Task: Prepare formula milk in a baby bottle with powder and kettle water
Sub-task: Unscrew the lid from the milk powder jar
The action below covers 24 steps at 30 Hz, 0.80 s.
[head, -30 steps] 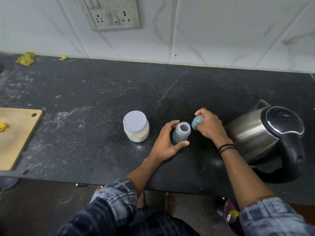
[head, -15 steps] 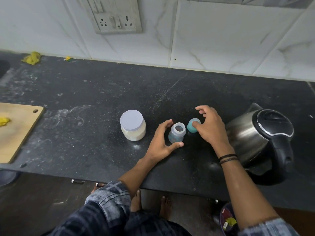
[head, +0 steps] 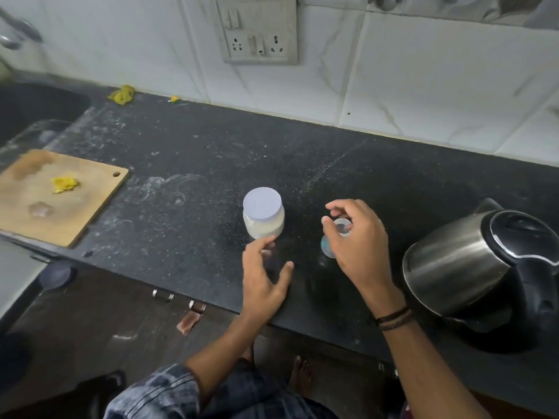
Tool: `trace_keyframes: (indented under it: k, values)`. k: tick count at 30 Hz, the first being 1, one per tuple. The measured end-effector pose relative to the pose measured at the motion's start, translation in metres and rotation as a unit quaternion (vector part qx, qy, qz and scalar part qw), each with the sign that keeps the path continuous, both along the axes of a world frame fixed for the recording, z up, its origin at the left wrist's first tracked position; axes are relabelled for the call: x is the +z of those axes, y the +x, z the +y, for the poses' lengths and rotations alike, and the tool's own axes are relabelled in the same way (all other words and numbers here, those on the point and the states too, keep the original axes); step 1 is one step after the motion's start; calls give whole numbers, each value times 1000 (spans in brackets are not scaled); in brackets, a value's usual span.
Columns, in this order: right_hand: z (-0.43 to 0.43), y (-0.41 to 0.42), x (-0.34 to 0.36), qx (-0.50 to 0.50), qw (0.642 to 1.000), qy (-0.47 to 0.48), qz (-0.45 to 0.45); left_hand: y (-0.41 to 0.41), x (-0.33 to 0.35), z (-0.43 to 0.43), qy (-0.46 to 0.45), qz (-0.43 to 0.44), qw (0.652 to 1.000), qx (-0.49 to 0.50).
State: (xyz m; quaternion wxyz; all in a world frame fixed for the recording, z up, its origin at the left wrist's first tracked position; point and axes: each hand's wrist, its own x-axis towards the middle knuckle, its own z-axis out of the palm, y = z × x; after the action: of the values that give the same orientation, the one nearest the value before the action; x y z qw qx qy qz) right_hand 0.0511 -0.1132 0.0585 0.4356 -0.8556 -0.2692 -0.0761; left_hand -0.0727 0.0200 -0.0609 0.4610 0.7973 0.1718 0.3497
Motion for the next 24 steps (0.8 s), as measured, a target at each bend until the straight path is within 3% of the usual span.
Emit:
trace_keyframes:
  k: [5, 10, 14, 19, 24]
  values:
    - [34, -12, -11, 61, 997, -49, 21, -2, 6, 28, -56, 24, 992, 108]
    - [79, -11, -18, 89, 985, -143, 31, 13, 16, 59, -122, 136, 981, 69]
    - [116, -8, -26, 96, 979, -175, 46, 30, 17, 78, -134, 171, 976, 11]
    - [145, -2, -37, 76, 972, -212, 71, 52, 14, 89, -136, 171, 975, -45]
    - [154, 1, -49, 44, 976, -204, 67, 61, 12, 92, -135, 83, 986, -61]
